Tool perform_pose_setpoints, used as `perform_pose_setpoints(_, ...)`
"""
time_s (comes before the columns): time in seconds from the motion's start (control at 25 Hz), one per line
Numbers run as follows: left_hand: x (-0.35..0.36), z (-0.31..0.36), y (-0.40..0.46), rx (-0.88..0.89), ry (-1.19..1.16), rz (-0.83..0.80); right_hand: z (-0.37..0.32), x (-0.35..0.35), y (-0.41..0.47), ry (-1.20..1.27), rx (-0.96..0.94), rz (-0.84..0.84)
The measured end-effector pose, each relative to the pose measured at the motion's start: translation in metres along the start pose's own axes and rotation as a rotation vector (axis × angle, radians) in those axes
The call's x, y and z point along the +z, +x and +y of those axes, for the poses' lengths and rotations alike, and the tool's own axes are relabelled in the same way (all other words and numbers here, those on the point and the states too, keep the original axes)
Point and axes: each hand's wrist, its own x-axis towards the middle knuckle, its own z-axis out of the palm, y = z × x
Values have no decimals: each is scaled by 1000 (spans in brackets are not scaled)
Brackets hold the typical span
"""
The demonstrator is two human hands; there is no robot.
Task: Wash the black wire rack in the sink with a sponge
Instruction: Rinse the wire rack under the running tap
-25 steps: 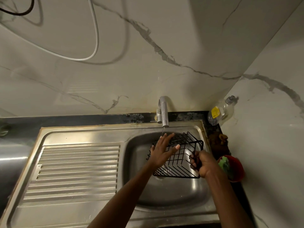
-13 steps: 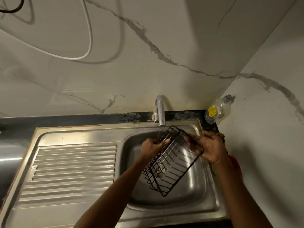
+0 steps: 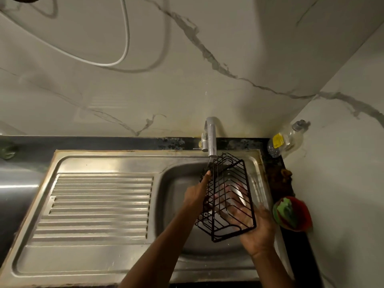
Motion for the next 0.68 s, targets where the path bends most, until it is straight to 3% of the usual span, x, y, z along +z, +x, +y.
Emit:
perform_pose_setpoints(0.08, 0, 2, -5, -99, -36, 56, 0, 4, -8, -25, -34, -64)
perform_pose_setpoints(0.2, -3, 6, -9, -154, -108, 59, 9, 8, -10, -254, -66, -105)
perform_pose_setpoints(0.24, -3, 7, -14, -141, -79, 75, 12, 11, -8, -345, -97, -72)
perform_pose_setpoints(0.32, -1, 9, -27, -95, -4, 115, 13, 22, -2, -490, -105, 160)
perform_pose_setpoints(0.4, 6, 9, -29, -34, 74, 125, 12, 32, 5, -442, -84, 249)
perform_pose_setpoints(0.56, 17, 7, -44, -32, 458, 70, 2, 45, 15, -300, -23, 385)
perform_pose_setpoints(0.6, 17, 9, -50, -27, 489, 83, 0, 47, 17, -285, -1, 427)
perform_pose_setpoints(0.68, 10, 12, -54, 71, 320, 43, -8, 41, 19, -224, 36, 492)
